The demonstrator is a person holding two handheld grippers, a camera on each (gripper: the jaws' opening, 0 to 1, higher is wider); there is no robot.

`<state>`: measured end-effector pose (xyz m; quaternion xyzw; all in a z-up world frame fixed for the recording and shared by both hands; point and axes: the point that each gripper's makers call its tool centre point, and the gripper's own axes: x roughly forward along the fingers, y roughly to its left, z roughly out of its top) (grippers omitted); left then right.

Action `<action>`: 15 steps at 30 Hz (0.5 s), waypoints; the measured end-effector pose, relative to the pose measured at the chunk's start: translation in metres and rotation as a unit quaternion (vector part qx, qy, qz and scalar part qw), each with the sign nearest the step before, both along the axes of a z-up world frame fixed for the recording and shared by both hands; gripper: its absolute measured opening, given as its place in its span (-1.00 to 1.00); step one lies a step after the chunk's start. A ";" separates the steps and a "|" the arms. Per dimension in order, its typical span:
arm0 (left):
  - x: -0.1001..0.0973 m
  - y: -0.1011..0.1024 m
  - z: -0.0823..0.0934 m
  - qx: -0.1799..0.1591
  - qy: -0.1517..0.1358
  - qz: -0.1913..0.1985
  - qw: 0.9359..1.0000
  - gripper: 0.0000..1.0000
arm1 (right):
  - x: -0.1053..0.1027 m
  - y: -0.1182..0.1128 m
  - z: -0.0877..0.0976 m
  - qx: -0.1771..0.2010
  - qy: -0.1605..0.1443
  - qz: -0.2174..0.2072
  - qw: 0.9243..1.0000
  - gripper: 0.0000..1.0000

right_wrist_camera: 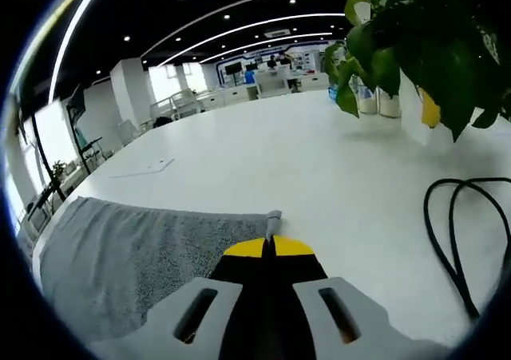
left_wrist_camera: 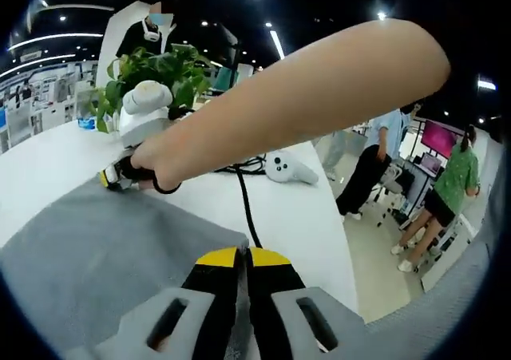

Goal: Fold the towel on the table until its edges align and the towel forms a compact rectangular stack.

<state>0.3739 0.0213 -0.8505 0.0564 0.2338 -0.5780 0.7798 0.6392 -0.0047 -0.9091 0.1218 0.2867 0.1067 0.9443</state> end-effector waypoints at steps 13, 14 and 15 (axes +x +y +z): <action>0.000 0.028 0.031 -0.022 -0.016 0.025 0.999 -0.94 | -0.004 0.022 0.049 0.082 0.006 -0.009 0.997 -1.00; 0.000 0.031 0.034 -0.023 -0.019 0.027 0.999 -0.94 | -0.005 0.028 0.053 0.093 0.008 -0.002 0.996 -1.00; -0.002 0.033 0.036 -0.024 -0.021 0.028 0.999 -0.94 | -0.006 0.033 0.058 0.098 0.008 0.004 0.995 -1.00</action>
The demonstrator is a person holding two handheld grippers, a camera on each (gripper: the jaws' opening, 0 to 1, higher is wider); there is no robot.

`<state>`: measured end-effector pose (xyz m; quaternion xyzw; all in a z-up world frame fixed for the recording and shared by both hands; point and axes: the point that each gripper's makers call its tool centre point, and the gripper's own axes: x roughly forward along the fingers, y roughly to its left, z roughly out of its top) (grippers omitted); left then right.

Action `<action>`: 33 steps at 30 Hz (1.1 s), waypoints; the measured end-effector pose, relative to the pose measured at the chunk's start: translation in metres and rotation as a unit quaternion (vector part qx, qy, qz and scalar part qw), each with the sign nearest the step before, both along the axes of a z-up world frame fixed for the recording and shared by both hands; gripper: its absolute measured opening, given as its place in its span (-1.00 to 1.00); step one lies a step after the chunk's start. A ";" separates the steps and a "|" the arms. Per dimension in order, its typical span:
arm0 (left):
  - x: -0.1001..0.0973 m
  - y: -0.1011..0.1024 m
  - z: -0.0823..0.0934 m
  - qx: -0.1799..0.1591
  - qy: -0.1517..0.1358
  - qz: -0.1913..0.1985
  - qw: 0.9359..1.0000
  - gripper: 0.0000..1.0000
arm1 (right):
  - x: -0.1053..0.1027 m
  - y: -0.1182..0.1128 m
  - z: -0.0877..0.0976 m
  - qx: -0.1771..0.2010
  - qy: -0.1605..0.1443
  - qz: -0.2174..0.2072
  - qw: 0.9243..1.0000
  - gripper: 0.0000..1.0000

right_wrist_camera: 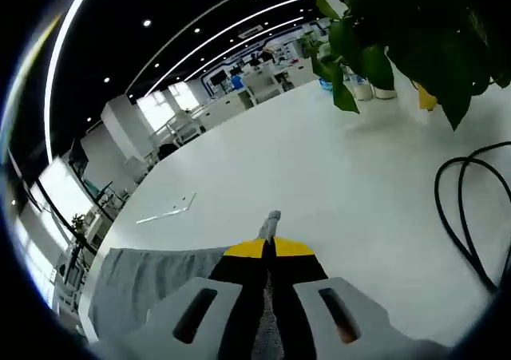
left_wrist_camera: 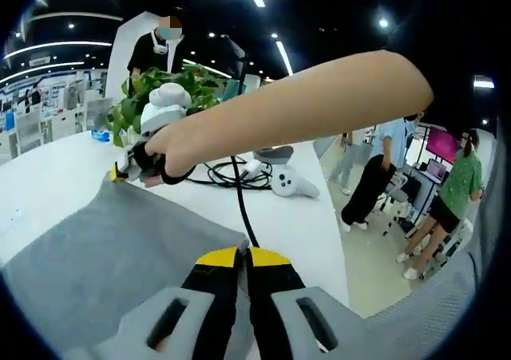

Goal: Fold the towel on the table until its edges align and the towel forms a compact rectangular stack.

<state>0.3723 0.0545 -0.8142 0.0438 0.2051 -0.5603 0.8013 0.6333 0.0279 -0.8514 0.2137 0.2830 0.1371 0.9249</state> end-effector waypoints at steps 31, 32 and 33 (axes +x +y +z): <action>-0.016 0.117 0.095 -0.042 -0.056 0.083 0.994 -0.94 | -0.009 0.110 0.131 0.031 -0.088 0.076 0.993 -1.00; -0.016 0.120 0.097 -0.043 -0.057 0.085 0.994 -0.94 | -0.009 0.114 0.134 0.032 -0.091 0.078 0.992 -1.00; -0.018 0.125 0.100 -0.045 -0.058 0.089 0.993 -0.94 | -0.009 0.120 0.138 0.032 -0.094 0.081 0.992 -1.00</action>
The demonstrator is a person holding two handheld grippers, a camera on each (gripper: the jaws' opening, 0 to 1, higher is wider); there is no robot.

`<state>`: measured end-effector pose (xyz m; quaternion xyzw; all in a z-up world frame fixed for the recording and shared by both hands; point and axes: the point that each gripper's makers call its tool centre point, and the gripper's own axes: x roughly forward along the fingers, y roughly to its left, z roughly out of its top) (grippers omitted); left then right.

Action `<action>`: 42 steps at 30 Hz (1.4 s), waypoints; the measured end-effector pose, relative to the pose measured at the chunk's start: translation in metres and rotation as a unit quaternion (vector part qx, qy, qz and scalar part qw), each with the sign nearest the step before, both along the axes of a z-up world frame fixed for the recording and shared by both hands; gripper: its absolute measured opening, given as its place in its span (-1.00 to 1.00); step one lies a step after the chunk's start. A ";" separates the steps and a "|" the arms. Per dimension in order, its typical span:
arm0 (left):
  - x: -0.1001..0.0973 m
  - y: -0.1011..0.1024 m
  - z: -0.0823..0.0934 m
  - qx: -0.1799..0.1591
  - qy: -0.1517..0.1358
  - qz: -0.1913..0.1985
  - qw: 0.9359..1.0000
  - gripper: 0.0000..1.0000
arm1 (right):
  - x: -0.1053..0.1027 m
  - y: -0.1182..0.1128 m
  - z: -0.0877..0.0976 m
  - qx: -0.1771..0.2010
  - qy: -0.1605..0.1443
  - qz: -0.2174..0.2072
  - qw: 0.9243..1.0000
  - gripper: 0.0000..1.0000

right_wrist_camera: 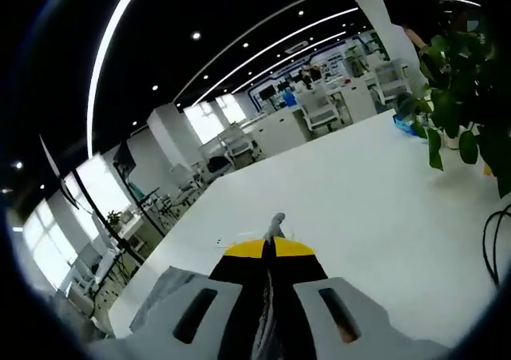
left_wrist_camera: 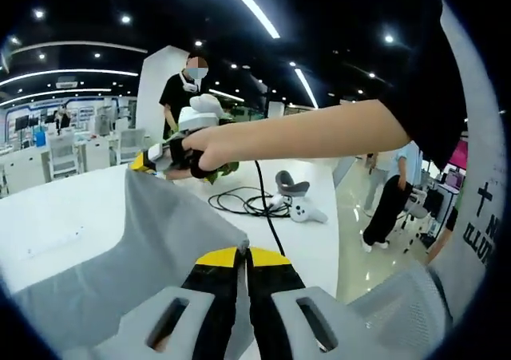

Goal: Fold the towel on the table until its edges align and the towel forms a compact rectangular stack.

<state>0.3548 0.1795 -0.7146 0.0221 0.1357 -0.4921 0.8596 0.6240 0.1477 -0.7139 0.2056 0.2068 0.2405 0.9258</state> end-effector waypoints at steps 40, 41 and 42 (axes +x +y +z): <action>-0.025 0.200 0.036 -0.026 -0.022 0.151 0.988 -0.93 | -0.026 0.187 0.069 -0.021 -0.043 0.092 0.995 -1.00; -0.026 0.204 0.036 -0.026 -0.022 0.154 0.988 -0.93 | -0.026 0.193 0.070 -0.020 -0.043 0.095 0.994 -1.00; -0.026 0.207 0.036 -0.026 -0.022 0.156 0.987 -0.93 | -0.027 0.197 0.070 -0.020 -0.043 0.096 0.994 -1.00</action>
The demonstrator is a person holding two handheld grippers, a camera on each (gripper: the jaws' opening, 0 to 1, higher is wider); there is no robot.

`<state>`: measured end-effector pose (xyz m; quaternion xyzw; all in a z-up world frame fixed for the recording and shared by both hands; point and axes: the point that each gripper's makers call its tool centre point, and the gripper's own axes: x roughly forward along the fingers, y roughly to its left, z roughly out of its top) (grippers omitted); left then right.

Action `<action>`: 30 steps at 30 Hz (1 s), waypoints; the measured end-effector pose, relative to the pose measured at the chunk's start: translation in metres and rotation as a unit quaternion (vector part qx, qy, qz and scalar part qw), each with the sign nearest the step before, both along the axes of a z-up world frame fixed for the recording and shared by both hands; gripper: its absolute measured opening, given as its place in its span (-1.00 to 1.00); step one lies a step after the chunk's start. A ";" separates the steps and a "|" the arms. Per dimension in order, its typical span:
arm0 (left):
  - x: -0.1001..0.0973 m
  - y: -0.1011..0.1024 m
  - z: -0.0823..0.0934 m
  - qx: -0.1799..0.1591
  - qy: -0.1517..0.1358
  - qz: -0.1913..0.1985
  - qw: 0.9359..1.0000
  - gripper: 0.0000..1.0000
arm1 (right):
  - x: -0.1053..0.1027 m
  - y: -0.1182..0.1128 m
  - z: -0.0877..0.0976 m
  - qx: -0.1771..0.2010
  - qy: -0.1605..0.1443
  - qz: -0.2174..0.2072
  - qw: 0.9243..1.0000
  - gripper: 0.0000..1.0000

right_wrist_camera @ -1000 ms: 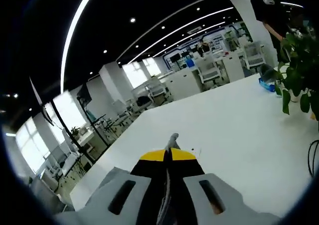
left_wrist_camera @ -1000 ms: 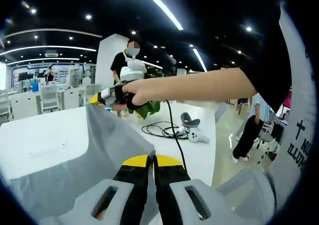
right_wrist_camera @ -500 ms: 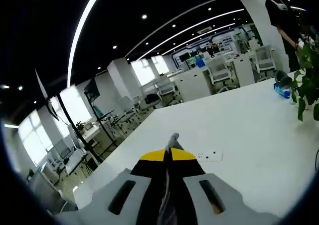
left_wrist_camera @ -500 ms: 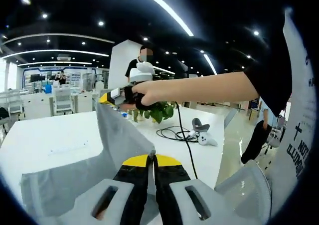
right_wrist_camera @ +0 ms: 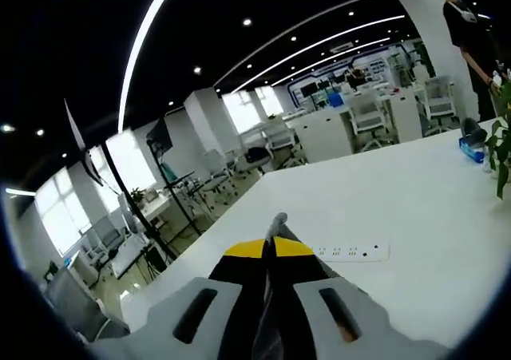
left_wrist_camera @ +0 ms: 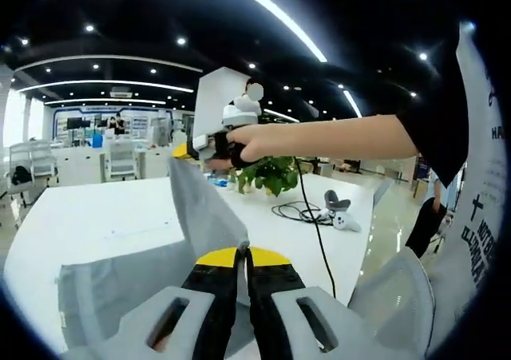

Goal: Fold the towel on the table until its edges align and the towel forms a compact rectangular stack.

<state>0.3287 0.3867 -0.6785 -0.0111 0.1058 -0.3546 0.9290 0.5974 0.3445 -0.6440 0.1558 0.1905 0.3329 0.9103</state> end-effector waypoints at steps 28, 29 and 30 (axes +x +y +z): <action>-0.020 0.082 -0.019 -0.003 0.029 0.097 0.995 -0.93 | -0.014 0.090 -0.012 -0.012 0.008 0.064 0.998 -1.00; -0.021 0.084 -0.020 -0.004 0.031 0.099 0.995 -0.93 | -0.014 0.093 -0.013 -0.013 0.009 0.066 0.998 -1.00; -0.022 0.087 -0.021 -0.006 0.033 0.103 0.994 -0.93 | -0.014 0.097 -0.014 -0.014 0.010 0.069 0.997 -1.00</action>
